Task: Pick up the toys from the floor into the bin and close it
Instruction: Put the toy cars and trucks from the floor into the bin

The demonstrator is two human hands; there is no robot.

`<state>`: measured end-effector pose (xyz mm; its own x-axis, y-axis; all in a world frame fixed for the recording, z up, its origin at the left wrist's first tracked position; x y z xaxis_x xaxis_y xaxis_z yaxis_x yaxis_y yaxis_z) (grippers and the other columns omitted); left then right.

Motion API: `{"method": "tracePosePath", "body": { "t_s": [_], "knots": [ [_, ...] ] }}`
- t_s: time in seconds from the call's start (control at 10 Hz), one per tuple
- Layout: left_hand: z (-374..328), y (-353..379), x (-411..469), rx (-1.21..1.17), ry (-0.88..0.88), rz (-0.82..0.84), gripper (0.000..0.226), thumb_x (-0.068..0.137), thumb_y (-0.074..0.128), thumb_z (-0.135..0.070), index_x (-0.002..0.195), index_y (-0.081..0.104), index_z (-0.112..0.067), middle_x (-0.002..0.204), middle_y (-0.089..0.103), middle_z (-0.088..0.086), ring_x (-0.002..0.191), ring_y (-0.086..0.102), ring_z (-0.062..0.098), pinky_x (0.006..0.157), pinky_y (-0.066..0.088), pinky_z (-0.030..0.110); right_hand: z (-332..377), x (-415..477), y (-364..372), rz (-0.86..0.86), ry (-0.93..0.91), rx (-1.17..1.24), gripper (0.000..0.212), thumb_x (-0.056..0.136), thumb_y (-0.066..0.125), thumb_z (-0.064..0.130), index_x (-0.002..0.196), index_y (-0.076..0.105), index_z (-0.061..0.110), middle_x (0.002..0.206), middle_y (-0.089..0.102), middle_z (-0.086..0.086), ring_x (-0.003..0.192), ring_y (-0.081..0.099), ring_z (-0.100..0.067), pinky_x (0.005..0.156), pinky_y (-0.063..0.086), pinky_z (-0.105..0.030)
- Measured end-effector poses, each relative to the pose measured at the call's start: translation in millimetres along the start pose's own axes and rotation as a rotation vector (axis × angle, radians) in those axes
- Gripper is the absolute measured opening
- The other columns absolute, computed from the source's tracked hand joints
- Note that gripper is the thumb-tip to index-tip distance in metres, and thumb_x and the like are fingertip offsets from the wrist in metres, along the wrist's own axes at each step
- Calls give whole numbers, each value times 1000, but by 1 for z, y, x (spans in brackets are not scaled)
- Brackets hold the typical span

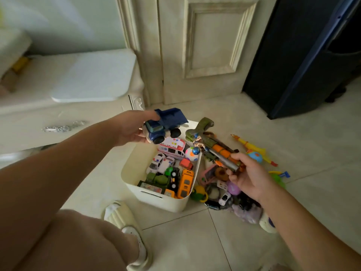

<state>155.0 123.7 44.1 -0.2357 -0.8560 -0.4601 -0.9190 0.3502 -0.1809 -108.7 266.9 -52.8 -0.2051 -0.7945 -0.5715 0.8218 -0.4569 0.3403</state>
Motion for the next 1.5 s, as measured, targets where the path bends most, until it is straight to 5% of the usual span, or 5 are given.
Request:
{"method": "tracePosePath", "body": {
  "t_s": [0.4, 0.8, 1.1, 1.3, 1.5],
  "knots": [
    [68, -69, 76, -286, -51, -68, 26, 90, 56, -29, 111, 59, -15, 102, 65, 12, 87, 65, 24, 74, 55, 31, -71, 148, 134, 79, 306, -779, 27, 86, 62, 23, 105, 63, 4, 81, 66, -16, 49, 51, -13, 37, 38, -18],
    [112, -50, 120, -450, -35, 20, 22, 93, 50, -29, 109, 60, -19, 100, 64, 11, 86, 65, 23, 79, 53, 36, -33, 231, 175, 298, 609, -1279, 28, 87, 58, 27, 73, 65, 3, 53, 53, -6, 30, 29, -6, 30, 17, -9],
    [113, -45, 143, -623, 46, 25, 27, 94, 46, -27, 113, 60, -15, 103, 64, 15, 87, 64, 25, 73, 57, 32, -85, 276, 215, 244, 153, -794, 13, 99, 46, 13, 101, 59, 10, 101, 67, -15, 92, 66, -30, 82, 56, -40],
    [132, -24, 158, -565, -3, 15, 34, 94, 50, -29, 122, 58, -12, 112, 68, 15, 94, 68, 28, 79, 56, 35, -152, 256, 187, 111, 325, -579, 31, 94, 52, 8, 124, 56, 3, 117, 65, -24, 104, 66, -39, 83, 58, -46],
    [166, 3, 154, -553, -176, -12, 30, 95, 54, -26, 121, 56, -13, 111, 69, 17, 98, 70, 31, 85, 57, 40, -129, 263, 154, 146, 384, -77, 58, 94, 41, 58, 133, 55, 18, 130, 60, -19, 118, 59, -40, 97, 48, -53]
  ]
}}
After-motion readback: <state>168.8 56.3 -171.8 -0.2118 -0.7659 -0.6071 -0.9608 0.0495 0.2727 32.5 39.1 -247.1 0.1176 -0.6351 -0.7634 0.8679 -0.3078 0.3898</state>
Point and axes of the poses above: each hand's wrist, its own x-axis towards the middle knuckle, its own y-axis out of the palm, z = x × y, the point moved 9 cm from there along x, towards the middle knuckle
